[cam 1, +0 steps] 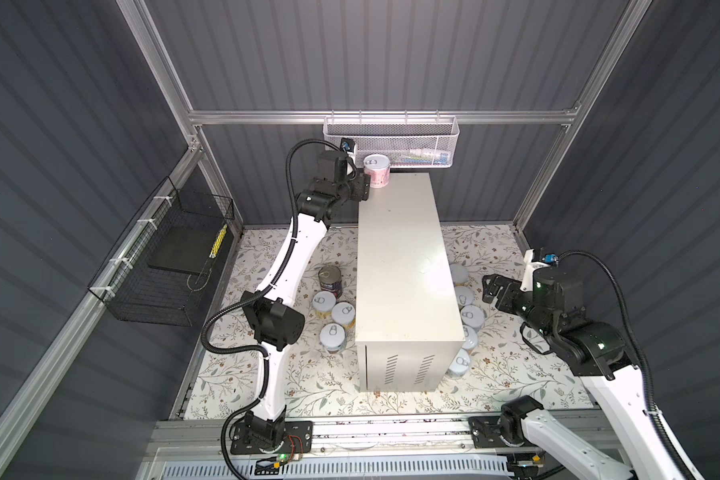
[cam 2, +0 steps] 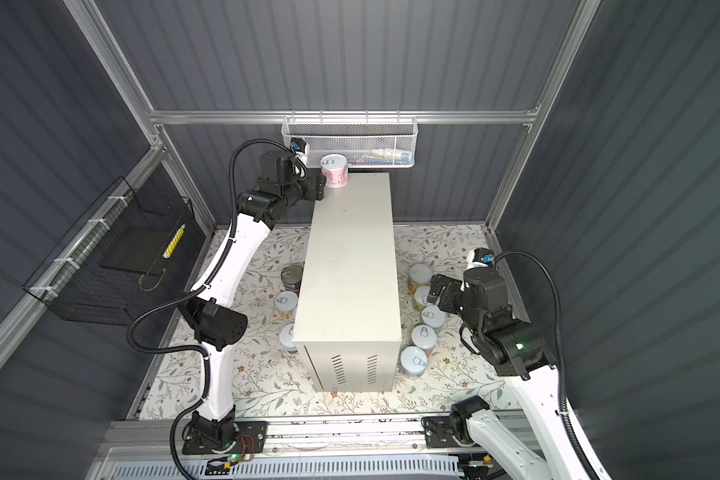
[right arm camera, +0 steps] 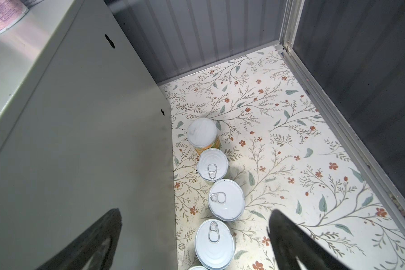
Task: Place and organize the canned foods onto the counter
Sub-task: 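Raise the open left gripper away from the placed can, then move the left gripper over its cans while the right gripper lowers to the teal-labelled can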
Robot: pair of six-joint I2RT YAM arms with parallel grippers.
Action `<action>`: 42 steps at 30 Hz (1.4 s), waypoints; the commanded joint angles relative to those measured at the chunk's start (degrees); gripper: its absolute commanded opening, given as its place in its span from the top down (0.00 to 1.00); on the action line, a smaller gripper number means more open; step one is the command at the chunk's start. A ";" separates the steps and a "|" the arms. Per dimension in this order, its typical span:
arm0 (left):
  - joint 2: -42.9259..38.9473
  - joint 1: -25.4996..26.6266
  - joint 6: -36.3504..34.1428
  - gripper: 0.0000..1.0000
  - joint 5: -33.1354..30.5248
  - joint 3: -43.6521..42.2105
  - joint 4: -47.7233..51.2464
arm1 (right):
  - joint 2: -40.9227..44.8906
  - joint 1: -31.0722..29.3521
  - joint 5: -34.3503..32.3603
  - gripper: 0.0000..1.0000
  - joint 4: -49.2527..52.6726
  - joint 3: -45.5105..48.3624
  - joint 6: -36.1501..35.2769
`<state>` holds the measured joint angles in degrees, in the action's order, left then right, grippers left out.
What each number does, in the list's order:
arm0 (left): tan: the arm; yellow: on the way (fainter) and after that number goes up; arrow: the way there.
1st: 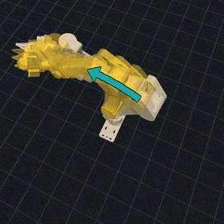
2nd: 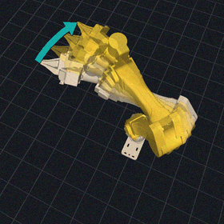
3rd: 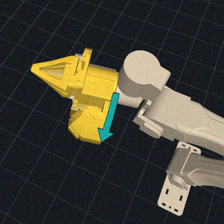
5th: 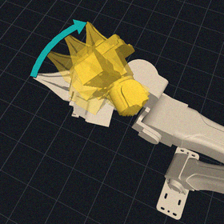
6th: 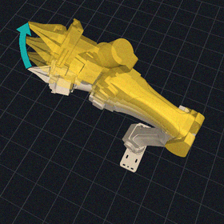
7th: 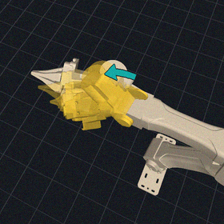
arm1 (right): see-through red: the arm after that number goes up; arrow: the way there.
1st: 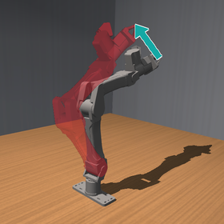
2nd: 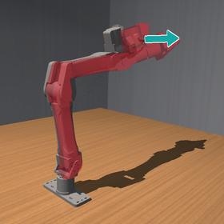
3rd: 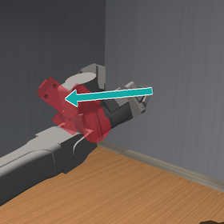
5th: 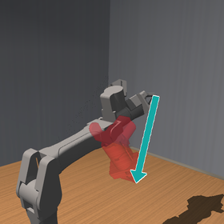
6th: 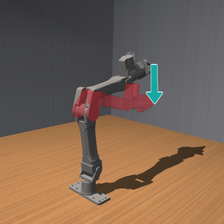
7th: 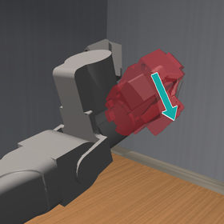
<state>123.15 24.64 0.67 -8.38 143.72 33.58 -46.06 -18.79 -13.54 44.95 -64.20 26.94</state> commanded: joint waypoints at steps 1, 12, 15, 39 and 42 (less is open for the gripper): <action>-0.78 -0.47 0.10 0.17 -0.22 0.87 -0.98 | 0.28 0.18 -1.13 0.01 1.46 -0.82 -0.04; -24.16 -0.74 0.00 0.00 -11.11 -21.67 4.47 | 2.82 0.08 3.21 0.01 10.42 3.18 2.84; -33.04 -0.74 1.46 0.00 -13.14 -31.55 7.60 | 4.53 -0.33 7.66 0.01 12.62 6.88 5.30; -68.46 -0.56 18.77 0.01 14.21 -89.68 2.48 | 5.09 -12.70 12.99 0.01 -0.56 31.27 33.14; -68.60 -0.56 18.41 0.01 14.10 -91.48 0.82 | 2.82 -13.10 12.72 0.01 -2.85 31.94 33.79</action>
<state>54.78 24.16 17.87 2.70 53.52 37.28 -42.02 -31.42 -1.19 46.59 -33.01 57.87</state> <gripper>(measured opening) 0.986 0.989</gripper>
